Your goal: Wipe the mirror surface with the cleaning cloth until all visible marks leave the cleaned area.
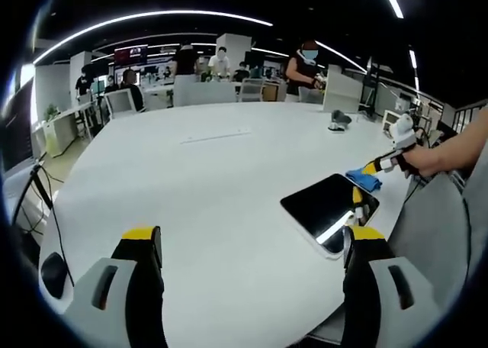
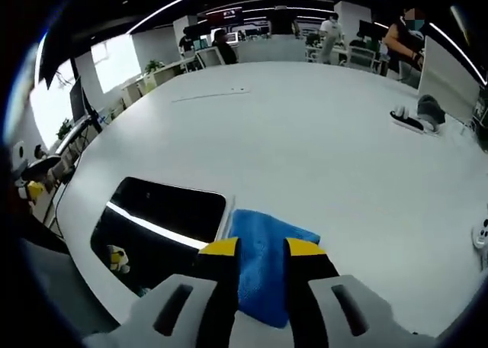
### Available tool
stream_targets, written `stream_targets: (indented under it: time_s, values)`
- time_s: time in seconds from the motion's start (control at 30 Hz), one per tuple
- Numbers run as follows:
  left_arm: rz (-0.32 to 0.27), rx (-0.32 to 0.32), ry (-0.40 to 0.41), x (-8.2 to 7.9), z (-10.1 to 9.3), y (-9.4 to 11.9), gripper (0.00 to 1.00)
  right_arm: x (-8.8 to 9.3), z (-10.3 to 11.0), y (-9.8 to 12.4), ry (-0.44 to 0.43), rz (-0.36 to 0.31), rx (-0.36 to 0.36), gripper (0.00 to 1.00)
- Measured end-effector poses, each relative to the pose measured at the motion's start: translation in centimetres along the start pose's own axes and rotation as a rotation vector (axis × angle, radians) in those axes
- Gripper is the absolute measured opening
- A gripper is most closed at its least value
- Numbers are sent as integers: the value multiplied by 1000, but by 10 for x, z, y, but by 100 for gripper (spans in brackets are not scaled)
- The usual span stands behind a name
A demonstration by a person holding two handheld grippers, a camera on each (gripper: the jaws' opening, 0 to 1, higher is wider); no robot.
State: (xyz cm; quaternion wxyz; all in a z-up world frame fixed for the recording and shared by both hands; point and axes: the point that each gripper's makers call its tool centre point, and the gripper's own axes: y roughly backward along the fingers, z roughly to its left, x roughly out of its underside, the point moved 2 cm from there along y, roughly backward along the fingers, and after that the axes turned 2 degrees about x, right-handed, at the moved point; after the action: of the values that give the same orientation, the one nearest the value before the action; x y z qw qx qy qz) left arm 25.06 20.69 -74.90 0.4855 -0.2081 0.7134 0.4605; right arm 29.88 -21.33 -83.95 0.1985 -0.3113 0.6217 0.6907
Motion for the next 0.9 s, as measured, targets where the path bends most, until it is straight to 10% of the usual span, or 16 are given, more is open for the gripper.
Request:
stream_targets:
  time_s: [0.9]
  values:
    - [18, 6, -30, 2, -2, -3, 98, 15, 1, -14, 31, 126, 73, 0]
